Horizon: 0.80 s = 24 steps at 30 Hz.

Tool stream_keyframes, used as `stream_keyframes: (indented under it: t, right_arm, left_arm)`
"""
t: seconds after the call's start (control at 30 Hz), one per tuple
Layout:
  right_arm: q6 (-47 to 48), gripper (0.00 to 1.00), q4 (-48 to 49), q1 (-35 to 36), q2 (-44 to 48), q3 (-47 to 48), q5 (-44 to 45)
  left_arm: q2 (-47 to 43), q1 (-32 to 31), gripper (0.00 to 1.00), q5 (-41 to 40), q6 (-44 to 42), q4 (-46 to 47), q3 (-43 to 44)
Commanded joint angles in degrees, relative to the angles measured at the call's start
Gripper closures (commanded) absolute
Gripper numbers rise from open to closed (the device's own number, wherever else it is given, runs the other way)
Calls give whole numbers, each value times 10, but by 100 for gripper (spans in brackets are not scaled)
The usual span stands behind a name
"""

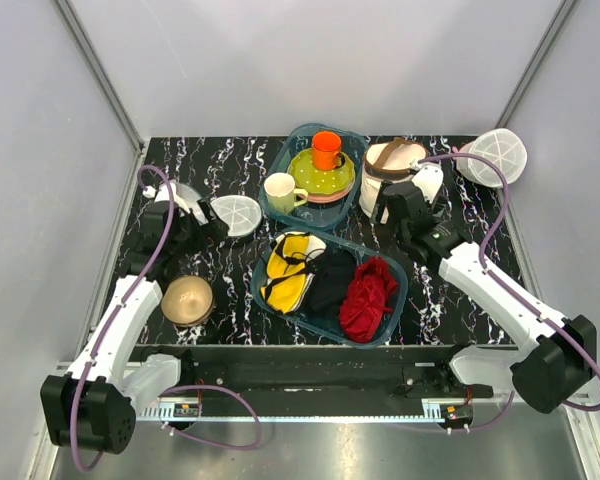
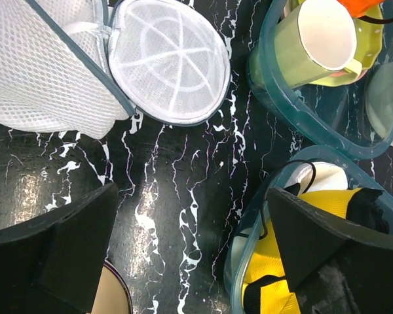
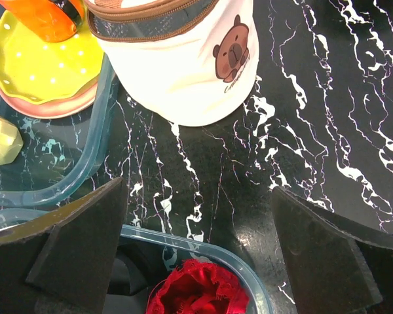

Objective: Unzip the laundry bag and remove the bra

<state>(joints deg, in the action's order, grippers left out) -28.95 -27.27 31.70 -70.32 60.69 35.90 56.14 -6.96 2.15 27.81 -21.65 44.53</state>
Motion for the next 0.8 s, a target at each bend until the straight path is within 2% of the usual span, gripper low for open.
stream_keyframes:
  t: [0.0,0.23,0.43,0.5,0.53,0.57,0.6,0.67,0.77]
  right_arm:
    - [-18,0,22,-2,18,-14,11]
    - [-9,0,48,-2,37,-37,-4]
    - [22,0,51,-7,38,-36,39]
    - [45,0,50,-66,9,-7,3]
    - [43,0,48,-103,-4,8,-93]
    - [24,0,42,-180,-33,24,-139]
    - [13,0,39,-208,-48,56,-169]
    - [-10,0,40,-260,-93,89,-184]
    - [-29,0,41,-291,-161,179,-156]
  left_arm:
    - [-3,0,1,22,4,18,27]
    - [14,0,1,44,-1,6,36]
    - [11,0,1,84,-24,9,34]
    - [7,0,1,98,-30,11,33]
    - [7,0,1,101,-32,10,32]
    - [5,0,1,104,-33,9,31]
    - [5,0,1,109,-34,10,30]
    - [1,0,1,109,-30,11,23]
    - [1,-1,1,115,-21,13,18]
